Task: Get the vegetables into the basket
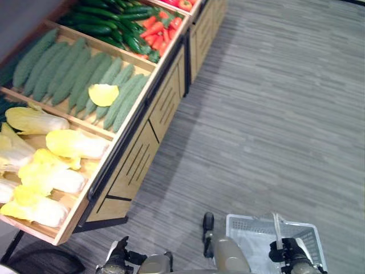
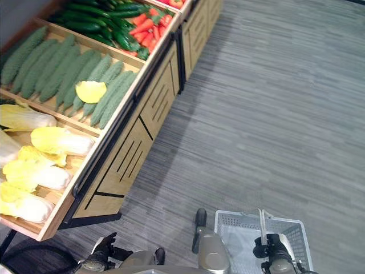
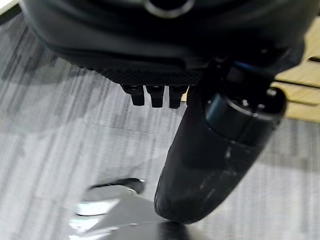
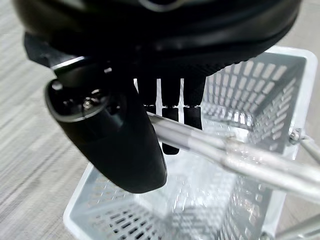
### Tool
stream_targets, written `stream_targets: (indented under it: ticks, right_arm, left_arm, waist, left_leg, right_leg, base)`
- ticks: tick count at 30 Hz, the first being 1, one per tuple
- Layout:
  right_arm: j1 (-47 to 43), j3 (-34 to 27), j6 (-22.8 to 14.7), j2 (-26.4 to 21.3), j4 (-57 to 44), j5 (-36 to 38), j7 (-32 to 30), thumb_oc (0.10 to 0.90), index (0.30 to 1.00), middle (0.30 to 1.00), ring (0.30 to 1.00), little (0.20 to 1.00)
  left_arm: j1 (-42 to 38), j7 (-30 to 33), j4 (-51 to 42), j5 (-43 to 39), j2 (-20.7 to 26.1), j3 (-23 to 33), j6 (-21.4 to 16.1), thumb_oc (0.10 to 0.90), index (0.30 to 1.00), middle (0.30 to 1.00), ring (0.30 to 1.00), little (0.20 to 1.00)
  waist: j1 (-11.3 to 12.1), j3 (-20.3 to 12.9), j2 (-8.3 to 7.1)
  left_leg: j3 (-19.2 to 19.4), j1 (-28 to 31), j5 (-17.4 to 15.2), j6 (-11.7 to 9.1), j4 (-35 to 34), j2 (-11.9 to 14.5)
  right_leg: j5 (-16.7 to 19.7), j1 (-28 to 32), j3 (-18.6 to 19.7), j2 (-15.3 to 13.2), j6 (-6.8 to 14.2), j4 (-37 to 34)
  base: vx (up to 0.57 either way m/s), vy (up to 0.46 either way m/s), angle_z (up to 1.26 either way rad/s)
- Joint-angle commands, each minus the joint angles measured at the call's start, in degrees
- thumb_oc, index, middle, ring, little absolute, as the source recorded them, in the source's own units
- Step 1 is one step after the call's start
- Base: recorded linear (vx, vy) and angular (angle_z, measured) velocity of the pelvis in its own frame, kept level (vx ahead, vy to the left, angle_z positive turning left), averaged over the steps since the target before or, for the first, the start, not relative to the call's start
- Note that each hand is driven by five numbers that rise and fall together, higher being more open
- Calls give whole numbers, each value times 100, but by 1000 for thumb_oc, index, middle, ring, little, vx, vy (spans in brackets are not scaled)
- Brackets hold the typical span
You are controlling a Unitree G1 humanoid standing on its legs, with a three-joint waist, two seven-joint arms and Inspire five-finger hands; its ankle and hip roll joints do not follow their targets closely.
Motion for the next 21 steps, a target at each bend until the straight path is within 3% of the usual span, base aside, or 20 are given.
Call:
stream_targets:
  ticks: [1, 2, 4, 7, 9, 10, 12, 13, 18, 21]
  right_arm:
    - [376, -123, -129, -403, -134, 197, -212, 400, 300, 300, 300, 300]
    - [421, -177, -131, -395, -116, 245, -234, 400, 300, 300, 300, 300]
    - [504, -262, -113, -364, -84, 325, -289, 400, 300, 300, 300, 300]
    - [639, -418, -58, -289, 15, 383, -362, 400, 300, 300, 300, 300]
    - [652, -414, -49, -255, 14, 369, -363, 400, 300, 300, 300, 300]
    - [635, -422, -15, -261, 32, 362, -364, 400, 300, 300, 300, 300]
    - [610, -404, -9, -262, 53, 344, -363, 400, 300, 300, 300, 300]
    - [543, -362, 16, -262, 99, 315, -348, 400, 300, 300, 300, 300]
    - [466, -336, 26, -186, 126, 253, -313, 400, 300, 300, 300, 300]
    - [364, -213, 55, -97, 152, 162, -278, 400, 300, 300, 300, 300]
  left_arm:
    - [-12, 89, -337, -145, 50, -107, 31, 900, 1000, 1000, 1000, 1000]
    - [-72, 108, -362, -156, 37, -146, 40, 900, 1000, 1000, 1000, 1000]
    - [-165, 125, -454, -155, 20, -228, 36, 900, 1000, 1000, 1000, 1000]
    - [-264, 153, -415, -57, -2, -283, 80, 900, 1000, 1000, 1000, 1000]
    - [-285, 150, -388, -23, 16, -274, 86, 900, 1000, 1000, 1000, 1000]
    - [-277, 135, -370, 31, 34, -270, 105, 900, 1000, 1000, 1000, 1000]
    - [-260, 138, -329, 43, 42, -263, 100, 900, 1000, 1000, 1000, 1000]
    - [-225, 126, -248, 61, 74, -221, 120, 900, 1000, 1000, 1000, 1000]
    - [-149, 79, -172, 97, 144, -164, 112, 900, 1000, 1000, 1000, 1000]
    - [-102, 64, -239, 41, 224, -85, 100, 900, 1000, 1000, 1000, 1000]
  waist:
    - [5, 114, -78]
    - [-43, 127, -96]
    - [-91, 176, -117]
    - [-157, 107, -25]
    - [-178, 80, 18]
    - [-151, 62, 68]
    - [-122, 82, 69]
    - [-27, 76, 42]
    - [28, 79, -103]
    - [117, 59, -216]
  left_leg:
    - [874, -240, 767, 67, 137, 391]
    - [1477, -433, 844, 75, 138, 568]
    - [2296, -673, 832, 94, 45, 841]
    - [3281, -1064, 743, -8, -571, 815]
    - [3470, -1064, 859, -17, -741, 839]
    - [3623, -1083, 1126, -44, -1104, 866]
    - [3559, -1091, 1225, -52, -1188, 859]
    - [3412, -1106, 1199, -10, -1158, 835]
    - [3398, -1112, 900, 178, -958, 663]
    - [3363, -1124, 725, 303, -893, 484]
  right_leg:
    - [-24, -180, 185, -278, 751, 528]
    - [-84, -43, 0, -345, 727, 473]
    - [-127, 143, -243, -450, 739, 364]
    - [-251, 521, -686, -580, 933, 142]
    - [-259, 560, -767, -577, 935, 145]
    - [-341, 704, -876, -594, 968, 183]
    - [-388, 767, -894, -611, 965, 231]
    - [-445, 871, -904, -641, 963, 309]
    - [-425, 978, -814, -930, 1098, 550]
    - [-89, 1015, -763, -1117, 1244, 556]
  base:
    - [156, -298, 62]
    - [67, -197, 77]
    - [26, -144, 115]
    - [136, -36, 122]
    - [199, 87, 87]
    - [238, 162, 51]
    - [184, 144, 28]
    - [132, 111, -1]
    - [130, 195, -12]
    - [111, 215, 19]
